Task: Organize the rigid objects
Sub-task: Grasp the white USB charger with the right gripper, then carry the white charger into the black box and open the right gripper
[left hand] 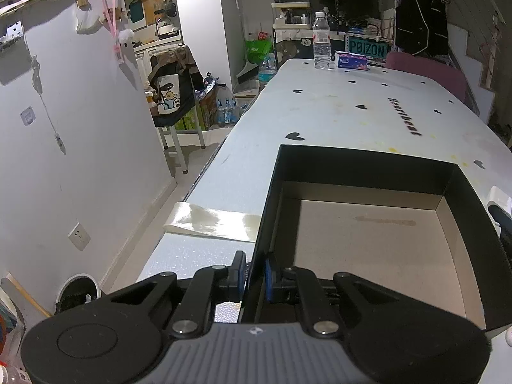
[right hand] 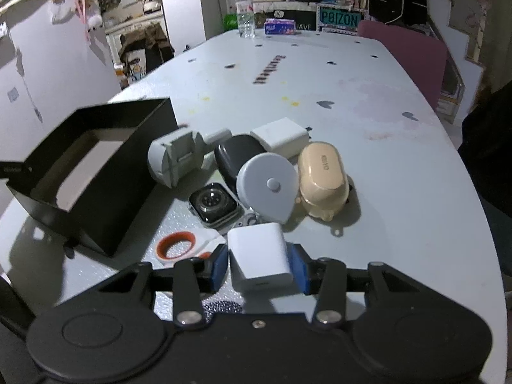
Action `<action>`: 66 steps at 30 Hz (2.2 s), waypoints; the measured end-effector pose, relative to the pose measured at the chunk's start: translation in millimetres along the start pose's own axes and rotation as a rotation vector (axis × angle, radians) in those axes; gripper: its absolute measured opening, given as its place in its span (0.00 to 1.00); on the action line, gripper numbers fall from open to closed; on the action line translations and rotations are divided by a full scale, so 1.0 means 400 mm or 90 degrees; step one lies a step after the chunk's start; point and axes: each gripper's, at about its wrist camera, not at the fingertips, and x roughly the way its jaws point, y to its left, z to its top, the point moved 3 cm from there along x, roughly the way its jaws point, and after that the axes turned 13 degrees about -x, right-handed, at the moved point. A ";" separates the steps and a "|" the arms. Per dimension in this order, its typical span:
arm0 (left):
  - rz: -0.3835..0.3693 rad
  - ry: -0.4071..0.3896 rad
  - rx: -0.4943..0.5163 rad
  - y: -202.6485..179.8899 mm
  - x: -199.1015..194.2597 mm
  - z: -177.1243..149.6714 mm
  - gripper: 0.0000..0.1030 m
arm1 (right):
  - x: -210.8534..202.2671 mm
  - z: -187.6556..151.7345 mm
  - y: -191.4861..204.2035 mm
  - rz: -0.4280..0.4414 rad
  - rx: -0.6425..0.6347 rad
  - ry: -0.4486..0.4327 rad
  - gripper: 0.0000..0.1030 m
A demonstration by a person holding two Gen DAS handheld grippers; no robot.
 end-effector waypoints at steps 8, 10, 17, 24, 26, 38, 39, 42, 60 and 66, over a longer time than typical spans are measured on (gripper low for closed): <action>0.004 -0.005 0.011 -0.007 -0.001 -0.006 0.13 | -0.018 -0.003 0.017 -0.012 -0.014 -0.013 0.42; 0.004 -0.005 0.011 -0.008 -0.001 -0.006 0.13 | -0.025 -0.003 0.018 -0.013 -0.013 -0.021 0.42; -0.012 -0.006 0.032 -0.021 -0.007 -0.010 0.09 | -0.062 0.003 0.010 -0.007 0.010 -0.058 0.41; -0.037 -0.006 0.056 -0.036 -0.010 -0.018 0.05 | -0.104 0.032 0.009 0.002 0.030 -0.085 0.41; -0.042 -0.005 0.052 -0.031 -0.010 -0.018 0.05 | -0.123 0.055 0.014 0.007 0.029 -0.096 0.41; -0.059 0.001 0.024 -0.022 -0.018 -0.030 0.04 | -0.135 0.300 0.147 0.068 -0.042 -0.140 0.40; -0.058 0.001 0.022 -0.024 -0.022 -0.034 0.04 | -0.120 0.319 0.165 0.078 -0.045 -0.135 0.41; -0.061 0.001 -0.001 -0.014 -0.032 -0.042 0.04 | -0.072 0.361 0.219 0.104 -0.052 -0.112 0.41; -0.008 -0.022 -0.193 0.118 -0.023 -0.008 0.05 | 0.223 0.474 0.457 0.070 -0.098 -0.030 0.41; -0.018 -0.025 -0.193 0.127 -0.026 -0.013 0.05 | 0.241 0.435 0.480 0.075 -0.163 0.044 0.40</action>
